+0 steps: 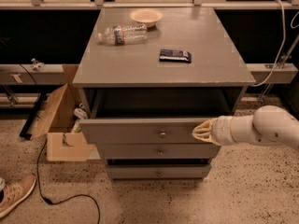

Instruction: Close top drawer

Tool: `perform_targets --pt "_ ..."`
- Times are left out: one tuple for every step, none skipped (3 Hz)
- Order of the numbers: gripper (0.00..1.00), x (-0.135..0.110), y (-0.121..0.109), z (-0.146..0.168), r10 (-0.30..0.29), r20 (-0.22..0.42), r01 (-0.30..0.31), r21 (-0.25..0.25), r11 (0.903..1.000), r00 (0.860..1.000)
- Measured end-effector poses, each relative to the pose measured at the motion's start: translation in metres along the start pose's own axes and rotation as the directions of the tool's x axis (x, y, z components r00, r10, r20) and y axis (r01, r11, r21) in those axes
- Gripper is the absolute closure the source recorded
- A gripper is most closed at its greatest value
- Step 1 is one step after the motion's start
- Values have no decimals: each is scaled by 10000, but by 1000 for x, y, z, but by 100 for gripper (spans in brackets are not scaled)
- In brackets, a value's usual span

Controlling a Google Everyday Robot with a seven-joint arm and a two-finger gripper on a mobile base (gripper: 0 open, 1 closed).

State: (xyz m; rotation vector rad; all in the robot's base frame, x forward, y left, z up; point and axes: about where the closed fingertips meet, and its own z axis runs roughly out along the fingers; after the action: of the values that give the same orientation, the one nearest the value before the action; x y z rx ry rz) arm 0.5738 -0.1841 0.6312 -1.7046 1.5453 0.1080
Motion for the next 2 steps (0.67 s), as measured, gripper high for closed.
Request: perform_targets --pt "100 8 -33 9 681 -110 -672 684 9954 9976" --pt "100 15 -51 12 1324 -194 -1295 1097 9855 9910"
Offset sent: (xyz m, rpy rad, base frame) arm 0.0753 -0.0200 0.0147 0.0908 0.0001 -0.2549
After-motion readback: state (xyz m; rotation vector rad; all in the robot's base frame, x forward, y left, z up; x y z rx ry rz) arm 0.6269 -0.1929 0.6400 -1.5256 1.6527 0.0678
